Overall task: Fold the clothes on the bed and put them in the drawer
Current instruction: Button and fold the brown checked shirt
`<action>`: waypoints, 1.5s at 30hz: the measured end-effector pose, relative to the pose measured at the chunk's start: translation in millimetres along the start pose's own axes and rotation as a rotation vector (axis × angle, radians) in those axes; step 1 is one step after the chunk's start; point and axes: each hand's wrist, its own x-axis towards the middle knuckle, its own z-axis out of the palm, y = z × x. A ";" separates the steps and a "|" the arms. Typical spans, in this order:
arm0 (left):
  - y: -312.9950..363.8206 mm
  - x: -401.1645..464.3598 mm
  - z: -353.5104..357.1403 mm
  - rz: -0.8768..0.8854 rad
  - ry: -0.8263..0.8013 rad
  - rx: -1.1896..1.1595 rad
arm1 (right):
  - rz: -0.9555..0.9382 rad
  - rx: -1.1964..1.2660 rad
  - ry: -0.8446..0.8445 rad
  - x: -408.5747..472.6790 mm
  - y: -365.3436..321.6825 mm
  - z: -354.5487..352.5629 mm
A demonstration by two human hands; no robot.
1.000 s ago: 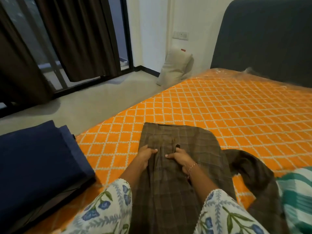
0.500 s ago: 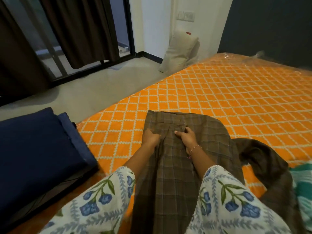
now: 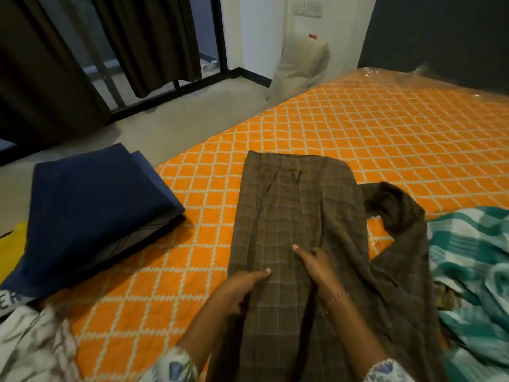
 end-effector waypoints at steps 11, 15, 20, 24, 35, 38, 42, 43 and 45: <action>-82.1 -53.6 49.3 0.688 0.913 0.840 | -0.728 -0.730 0.400 -77.9 63.8 15.2; -106.9 -48.0 61.6 0.648 0.767 1.001 | -0.681 -0.992 0.211 -81.6 93.8 9.7; -153.5 -63.0 70.1 0.682 0.814 0.985 | -0.423 -0.702 0.386 -89.5 85.3 -11.8; -179.7 -55.7 72.0 0.699 0.677 1.202 | -0.272 -0.512 0.245 -91.9 61.5 -9.0; -166.8 -51.7 57.8 0.701 0.618 1.243 | -0.694 -1.107 0.069 -103.1 88.4 -2.8; -172.1 -39.1 53.4 0.632 0.560 1.281 | -0.630 -1.270 0.001 -89.5 107.6 -22.4; -163.9 -36.3 63.9 0.740 0.664 1.205 | -0.734 -1.173 0.175 -90.7 93.8 -45.8; -151.9 -36.8 71.5 0.783 0.724 1.158 | -0.782 -1.088 0.321 -87.5 87.4 -52.6; -111.6 -35.0 99.5 0.883 0.711 1.107 | -0.770 -0.923 0.598 -72.0 72.4 -77.8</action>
